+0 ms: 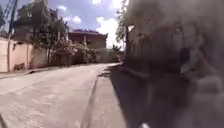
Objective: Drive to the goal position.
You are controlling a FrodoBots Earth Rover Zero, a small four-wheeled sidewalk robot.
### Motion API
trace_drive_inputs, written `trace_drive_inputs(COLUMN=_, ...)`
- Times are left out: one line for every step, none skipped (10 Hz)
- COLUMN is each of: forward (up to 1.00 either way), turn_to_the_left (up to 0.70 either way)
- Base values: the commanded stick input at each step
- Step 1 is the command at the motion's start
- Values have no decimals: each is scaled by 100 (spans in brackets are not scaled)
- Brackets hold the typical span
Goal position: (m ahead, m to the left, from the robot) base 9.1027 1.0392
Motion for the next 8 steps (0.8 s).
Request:
trace_drive_inputs(forward=85, turn_to_the_left=-1)
trace_drive_inputs(forward=85, turn_to_the_left=-9)
trace_drive_inputs(forward=85, turn_to_the_left=-19)
trace_drive_inputs(forward=85, turn_to_the_left=-29)
trace_drive_inputs(forward=85, turn_to_the_left=-23)
trace_drive_inputs(forward=85, turn_to_the_left=-6)
trace_drive_inputs(forward=85, turn_to_the_left=0)
trace_drive_inputs(forward=85, turn_to_the_left=0)
